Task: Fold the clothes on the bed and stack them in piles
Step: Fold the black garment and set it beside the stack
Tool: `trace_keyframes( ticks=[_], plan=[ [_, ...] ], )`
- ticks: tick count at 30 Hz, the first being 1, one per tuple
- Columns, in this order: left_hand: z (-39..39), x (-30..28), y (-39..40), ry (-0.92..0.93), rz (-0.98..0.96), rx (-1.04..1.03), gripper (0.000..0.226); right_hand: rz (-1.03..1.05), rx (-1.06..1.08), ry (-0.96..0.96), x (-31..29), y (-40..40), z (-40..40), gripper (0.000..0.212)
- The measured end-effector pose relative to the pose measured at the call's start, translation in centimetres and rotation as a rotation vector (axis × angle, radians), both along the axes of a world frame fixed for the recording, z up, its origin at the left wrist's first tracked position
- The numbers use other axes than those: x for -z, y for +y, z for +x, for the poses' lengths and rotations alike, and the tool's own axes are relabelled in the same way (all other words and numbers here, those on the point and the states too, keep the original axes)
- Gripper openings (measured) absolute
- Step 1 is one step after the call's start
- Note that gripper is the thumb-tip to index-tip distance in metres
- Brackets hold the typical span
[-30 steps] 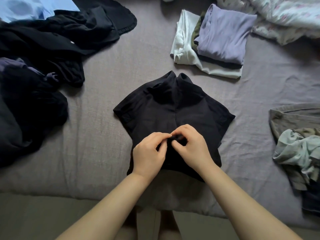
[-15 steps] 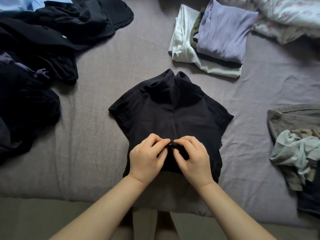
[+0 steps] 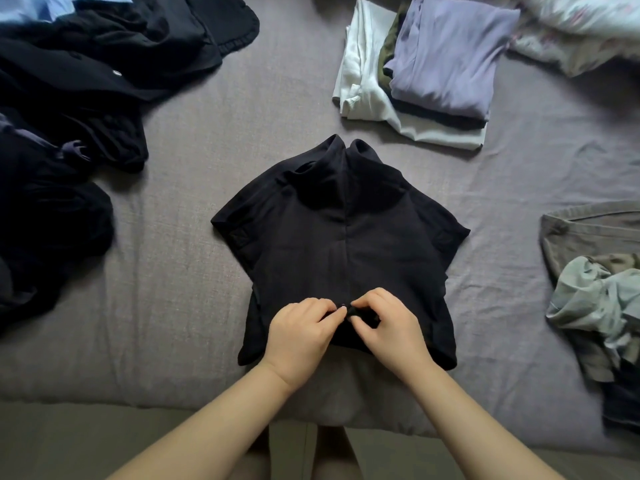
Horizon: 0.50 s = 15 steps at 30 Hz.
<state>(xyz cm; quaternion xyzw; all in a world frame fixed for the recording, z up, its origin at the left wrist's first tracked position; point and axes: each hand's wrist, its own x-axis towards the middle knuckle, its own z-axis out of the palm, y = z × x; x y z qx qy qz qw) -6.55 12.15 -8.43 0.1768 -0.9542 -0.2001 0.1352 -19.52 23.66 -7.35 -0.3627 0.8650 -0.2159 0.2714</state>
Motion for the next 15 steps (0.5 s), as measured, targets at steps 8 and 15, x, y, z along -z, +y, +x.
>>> trace_keyframes(
  ticks=[8, 15],
  plan=[
    [-0.9, -0.2, 0.1, -0.028, 0.177, -0.143, 0.018, 0.002, 0.019, -0.09, 0.8, -0.3, -0.9, 0.009],
    [-0.4, -2.1, 1.1, -0.159, 0.494, -0.375, 0.017, 0.008, 0.039, -0.166, 0.5, -0.3, -1.0, 0.011]
  ],
)
